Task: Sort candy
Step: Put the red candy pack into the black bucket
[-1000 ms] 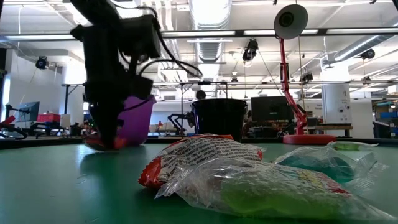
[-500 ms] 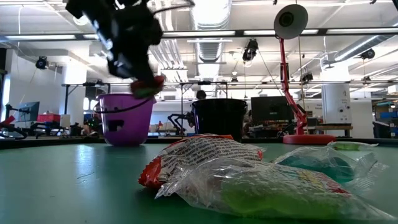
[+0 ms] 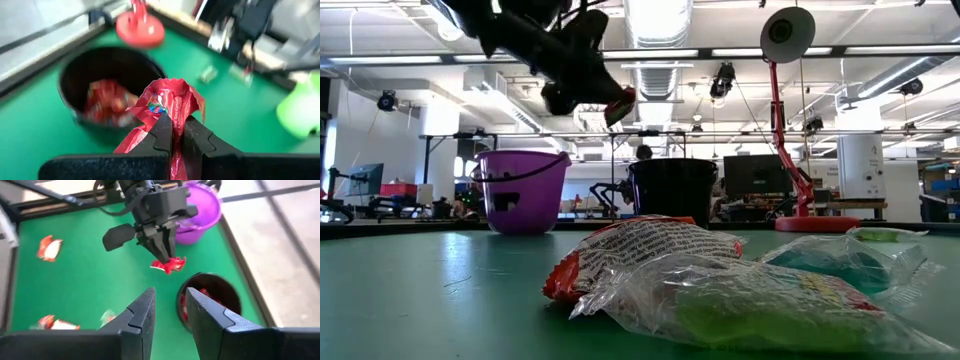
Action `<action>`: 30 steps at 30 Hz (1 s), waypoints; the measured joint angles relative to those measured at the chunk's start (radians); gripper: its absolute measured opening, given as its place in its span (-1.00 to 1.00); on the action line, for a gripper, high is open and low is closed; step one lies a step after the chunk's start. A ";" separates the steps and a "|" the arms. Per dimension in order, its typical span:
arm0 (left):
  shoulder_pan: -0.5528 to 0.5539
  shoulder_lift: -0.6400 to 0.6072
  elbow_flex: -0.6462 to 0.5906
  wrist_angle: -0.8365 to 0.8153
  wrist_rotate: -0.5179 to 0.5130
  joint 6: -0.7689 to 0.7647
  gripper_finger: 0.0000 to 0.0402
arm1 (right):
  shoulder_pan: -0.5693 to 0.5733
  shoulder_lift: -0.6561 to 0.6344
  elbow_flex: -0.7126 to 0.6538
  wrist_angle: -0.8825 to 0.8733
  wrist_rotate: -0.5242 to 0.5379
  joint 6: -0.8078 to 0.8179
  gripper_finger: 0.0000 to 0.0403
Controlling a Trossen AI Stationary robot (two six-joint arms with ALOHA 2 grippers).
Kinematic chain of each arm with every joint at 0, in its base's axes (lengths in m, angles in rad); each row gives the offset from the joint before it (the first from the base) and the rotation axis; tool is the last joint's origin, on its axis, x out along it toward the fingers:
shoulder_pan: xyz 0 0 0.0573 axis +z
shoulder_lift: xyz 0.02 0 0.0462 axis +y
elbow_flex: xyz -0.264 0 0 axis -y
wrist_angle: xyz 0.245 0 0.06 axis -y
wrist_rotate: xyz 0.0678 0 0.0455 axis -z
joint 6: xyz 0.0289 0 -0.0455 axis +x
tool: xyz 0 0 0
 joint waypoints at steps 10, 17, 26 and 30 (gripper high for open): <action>0.175 0.072 0.034 0.131 0.249 0.013 -1.00 | -0.011 0.005 -0.001 0.050 0.165 -0.081 -0.51; 0.188 0.244 0.244 0.050 0.335 0.126 -1.00 | -0.059 0.005 -0.003 0.049 0.175 -0.111 -0.54; 0.233 0.426 0.442 -0.153 0.336 0.241 -1.00 | -0.107 0.005 -0.004 0.036 0.175 -0.148 -0.53; 0.233 0.427 0.445 -0.152 0.379 0.287 -0.99 | -0.110 0.005 -0.004 0.026 0.174 -0.157 -0.51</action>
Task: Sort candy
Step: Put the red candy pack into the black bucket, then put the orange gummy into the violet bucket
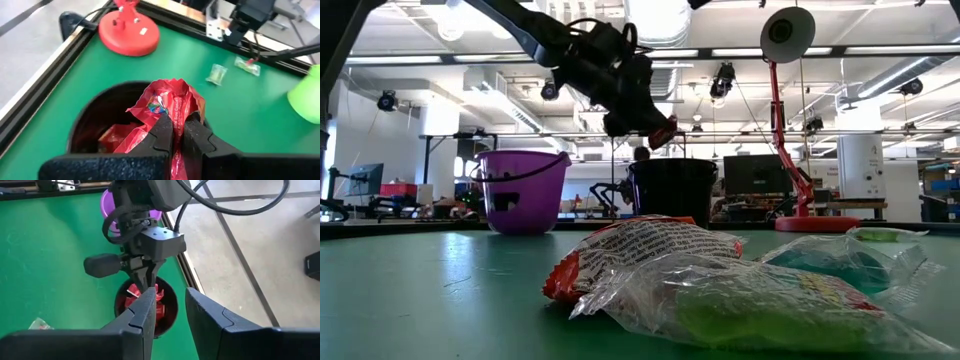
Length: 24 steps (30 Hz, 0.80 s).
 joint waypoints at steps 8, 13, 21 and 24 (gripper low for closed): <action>0.005 -0.001 0.000 -0.115 0.004 0.026 -0.79 | 0.000 0.005 -0.001 -0.015 0.000 0.012 -0.44; 0.003 -0.001 0.029 -0.146 0.005 0.054 -0.57 | 0.000 0.005 -0.002 -0.019 -0.001 0.026 -0.38; 0.001 -0.002 0.189 -0.431 0.004 0.114 -0.36 | 0.000 0.005 -0.001 -0.081 -0.002 0.038 -0.38; -0.012 -0.005 0.258 -0.649 0.004 0.184 -0.35 | 0.000 0.005 -0.001 -0.188 -0.001 0.058 -0.37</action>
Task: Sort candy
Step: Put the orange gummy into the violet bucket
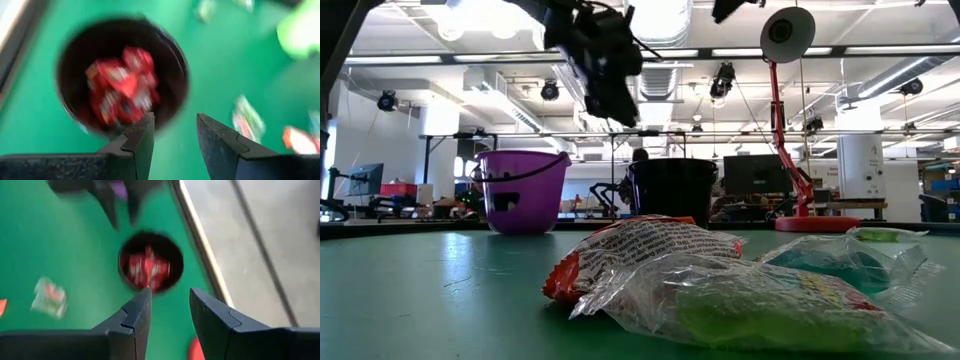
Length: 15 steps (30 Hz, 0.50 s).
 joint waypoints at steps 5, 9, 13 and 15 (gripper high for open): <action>-0.034 -0.055 0.030 -0.203 0.001 0.064 -0.36 | 0.000 -0.009 -0.034 -0.018 -0.009 0.100 -0.36; -0.062 -0.138 -0.013 -0.255 0.000 0.065 -0.37 | 0.000 -0.017 -0.068 -0.016 -0.010 0.115 -0.36; -0.079 -0.250 -0.084 -0.260 0.001 0.051 -0.37 | 0.004 -0.019 -0.114 -0.014 -0.011 0.149 -0.36; -0.084 -0.309 -0.123 -0.261 0.000 0.043 -0.37 | 0.010 -0.019 -0.144 -0.015 -0.018 0.180 -0.35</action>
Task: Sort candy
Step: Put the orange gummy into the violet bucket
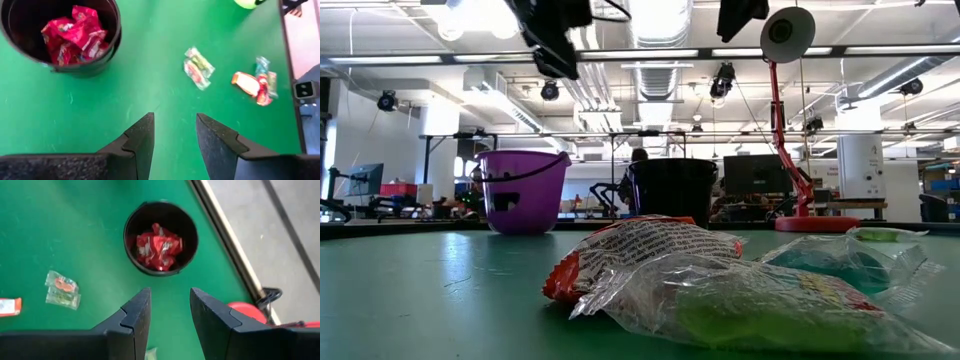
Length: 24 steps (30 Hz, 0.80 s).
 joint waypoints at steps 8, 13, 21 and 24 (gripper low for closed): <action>-0.006 -0.229 -0.149 0.014 -0.003 -0.108 -0.37 | 0.044 0.017 -0.096 0.052 -0.095 0.125 -0.35; -0.008 -0.346 -0.222 0.034 -0.010 -0.130 -0.37 | 0.124 0.017 -0.145 0.146 -0.159 0.126 -0.35; -0.008 -0.487 -0.326 0.073 -0.014 -0.186 -0.37 | 0.273 0.018 -0.267 0.372 -0.161 0.118 -0.35; -0.008 -0.526 -0.359 0.110 -0.013 -0.190 -0.37 | 0.301 0.018 -0.319 0.472 -0.161 0.085 -0.36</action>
